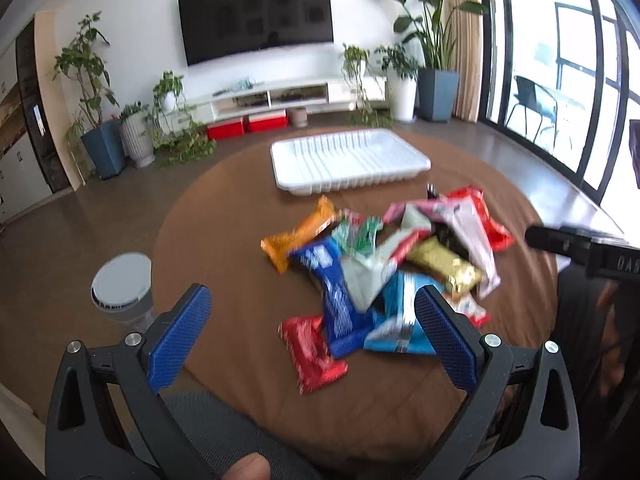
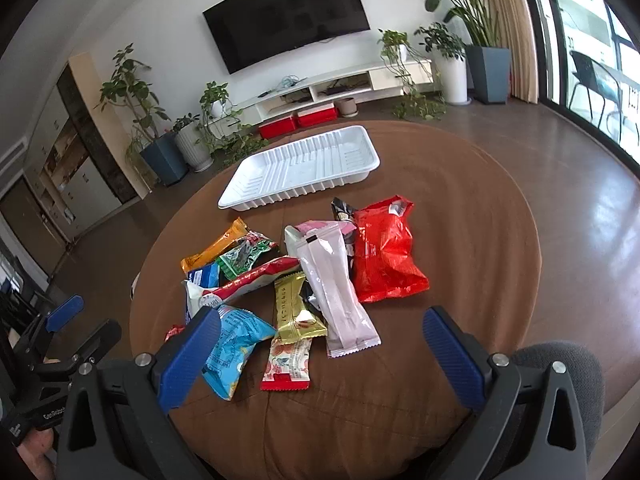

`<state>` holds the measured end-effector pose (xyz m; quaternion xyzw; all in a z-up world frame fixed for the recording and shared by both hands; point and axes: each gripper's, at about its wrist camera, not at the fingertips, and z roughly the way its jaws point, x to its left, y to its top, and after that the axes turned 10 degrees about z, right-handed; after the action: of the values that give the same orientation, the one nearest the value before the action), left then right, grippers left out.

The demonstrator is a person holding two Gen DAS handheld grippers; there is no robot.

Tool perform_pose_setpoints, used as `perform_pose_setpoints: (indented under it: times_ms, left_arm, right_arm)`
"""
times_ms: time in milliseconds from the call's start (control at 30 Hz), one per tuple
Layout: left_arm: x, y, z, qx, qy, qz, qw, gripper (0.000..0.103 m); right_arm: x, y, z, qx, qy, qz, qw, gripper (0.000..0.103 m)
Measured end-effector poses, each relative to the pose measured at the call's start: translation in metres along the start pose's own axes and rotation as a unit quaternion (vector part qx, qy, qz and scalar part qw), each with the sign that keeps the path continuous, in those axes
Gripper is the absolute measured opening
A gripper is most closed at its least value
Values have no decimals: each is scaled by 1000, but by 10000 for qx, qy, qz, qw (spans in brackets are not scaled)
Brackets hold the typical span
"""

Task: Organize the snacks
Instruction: 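Grasp the small red wrapper with the left tool while the right tool grasps the white-pink packet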

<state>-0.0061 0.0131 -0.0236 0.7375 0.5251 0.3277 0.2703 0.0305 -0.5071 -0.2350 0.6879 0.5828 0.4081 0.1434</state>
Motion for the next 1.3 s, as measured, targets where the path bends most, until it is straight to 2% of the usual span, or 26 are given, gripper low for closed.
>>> perform_pose_setpoints:
  times_ms: [133,200,333,400,467,500,700,933,1100,1167,1233,1300]
  left_arm:
    - [22,-13,23,640,147,-324,9973,103]
    - [28,-15,32,761,78,-370,9964,103]
    - [26,-16,45,1005,206,-330,9942,103]
    - [25,-16,60,1193,160,-356,9921,94]
    - [21,-17,79,1435,94,-352,9890,70]
    - [21,-19,85,1523,66,-368,9876,67]
    - [21,-29,120,1935,-71,-492,9798,66]
    - [21,-29,142,2083,-214,-505,9765,64]
    - [22,-29,147,2026,-408,-583,9767,54]
    - [20,-27,148,1999,-459,-529,9773,41]
    - [18,-25,149,1988,-504,-456,9777,34]
    - [15,-23,149,1990,-523,-401,9778,32]
  right_arm:
    - [9,-2,-1,217,-67,-393,9990,103]
    - [9,-5,2,341,-92,-416,9985,103]
    - [2,-5,8,621,-148,-231,9977,102]
    - [-4,-2,11,704,-164,-163,9973,99]
    - [-6,1,15,758,-173,-162,9968,93]
    - [-7,3,17,785,-192,-168,9966,92]
    - [-5,3,17,766,-235,-189,9966,92]
    - [-4,8,23,844,-231,-215,9959,92]
    - [0,11,22,774,-264,-300,9962,92]
    - [1,12,23,766,-268,-330,9962,92]
    - [3,11,24,790,-248,-352,9959,92]
    - [5,11,25,806,-236,-388,9957,91]
